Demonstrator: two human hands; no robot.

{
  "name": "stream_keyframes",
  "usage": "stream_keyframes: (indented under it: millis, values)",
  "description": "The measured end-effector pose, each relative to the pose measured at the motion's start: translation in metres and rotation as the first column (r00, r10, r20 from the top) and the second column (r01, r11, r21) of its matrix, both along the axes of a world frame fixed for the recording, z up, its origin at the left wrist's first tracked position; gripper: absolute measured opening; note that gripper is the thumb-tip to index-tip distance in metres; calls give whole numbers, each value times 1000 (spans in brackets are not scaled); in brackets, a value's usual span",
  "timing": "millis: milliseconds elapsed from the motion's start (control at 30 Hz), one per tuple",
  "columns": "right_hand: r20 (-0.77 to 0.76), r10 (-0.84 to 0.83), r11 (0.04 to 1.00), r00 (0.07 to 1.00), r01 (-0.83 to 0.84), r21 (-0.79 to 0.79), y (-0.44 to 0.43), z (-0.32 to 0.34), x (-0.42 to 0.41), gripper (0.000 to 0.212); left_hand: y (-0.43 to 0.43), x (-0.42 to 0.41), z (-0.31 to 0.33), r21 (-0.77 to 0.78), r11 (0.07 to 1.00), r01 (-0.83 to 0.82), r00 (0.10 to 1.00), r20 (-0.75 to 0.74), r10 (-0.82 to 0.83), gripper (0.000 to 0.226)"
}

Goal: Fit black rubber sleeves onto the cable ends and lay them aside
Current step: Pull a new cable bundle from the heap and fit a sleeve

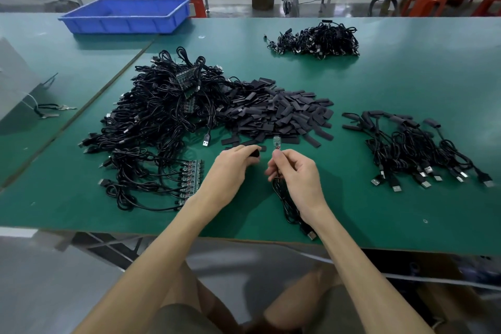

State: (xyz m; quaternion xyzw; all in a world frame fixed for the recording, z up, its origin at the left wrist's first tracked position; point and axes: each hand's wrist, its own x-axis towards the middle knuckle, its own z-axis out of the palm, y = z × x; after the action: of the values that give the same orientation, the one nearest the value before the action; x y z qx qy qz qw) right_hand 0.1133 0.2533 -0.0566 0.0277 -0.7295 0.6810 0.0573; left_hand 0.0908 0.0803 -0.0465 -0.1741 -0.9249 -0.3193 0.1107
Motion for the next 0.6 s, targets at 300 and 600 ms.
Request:
stream_keyframes:
  millis: [300, 600]
  values:
    - [31, 165, 972, 986, -168, 164, -1, 4, 2, 40, -9, -1, 3, 34, 999, 39, 999, -33, -38, 51]
    - [52, 195, 957, 979, -202, 206, 0, 4, 1, 41, -18, -5, 9, -93, 986, 135, 990, -14, -137, 66]
